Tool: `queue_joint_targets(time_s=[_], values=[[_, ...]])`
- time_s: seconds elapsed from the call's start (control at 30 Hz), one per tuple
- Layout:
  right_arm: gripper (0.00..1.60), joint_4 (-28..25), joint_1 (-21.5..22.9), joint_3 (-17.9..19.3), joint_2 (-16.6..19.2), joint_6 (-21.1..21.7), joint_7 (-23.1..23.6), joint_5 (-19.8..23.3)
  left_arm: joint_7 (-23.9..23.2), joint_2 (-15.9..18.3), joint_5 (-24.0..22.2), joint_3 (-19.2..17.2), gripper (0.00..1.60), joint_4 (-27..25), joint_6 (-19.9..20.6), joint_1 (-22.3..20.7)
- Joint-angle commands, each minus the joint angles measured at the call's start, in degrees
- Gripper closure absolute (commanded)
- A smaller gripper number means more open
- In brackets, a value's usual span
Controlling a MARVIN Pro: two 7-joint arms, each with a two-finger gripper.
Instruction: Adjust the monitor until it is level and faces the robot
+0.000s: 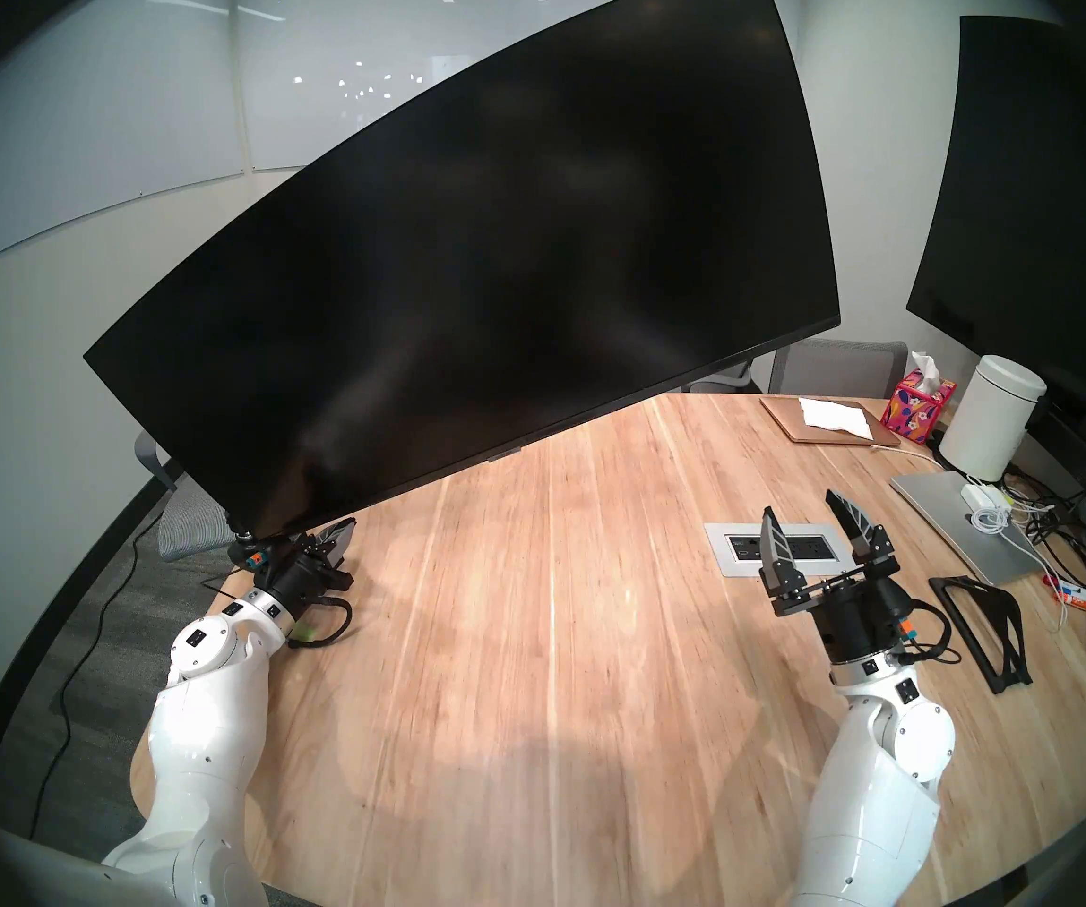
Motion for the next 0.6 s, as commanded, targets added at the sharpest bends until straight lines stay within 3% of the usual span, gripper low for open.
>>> queue_joint_targets(time_s=[0.0,0.27,0.57], values=[[0.00,-1.1,0.2,-0.1,0.0,0.1,0.1,0.5,1.3,-0.3,2.5,1.6,1.60,6.2,-2.1,0.0],[0.00,-1.1,0.2,-0.1,0.0,0.1,0.1,0.5,4.1,-2.4,3.5,3.3,1.60,8.4,-3.4,-2.4],[0.00,-1.1,0.2,-0.1,0.0,0.1,0.1,0.5,5.8,-3.5,1.3,1.6,1.60,7.1,-4.8,-1.5]])
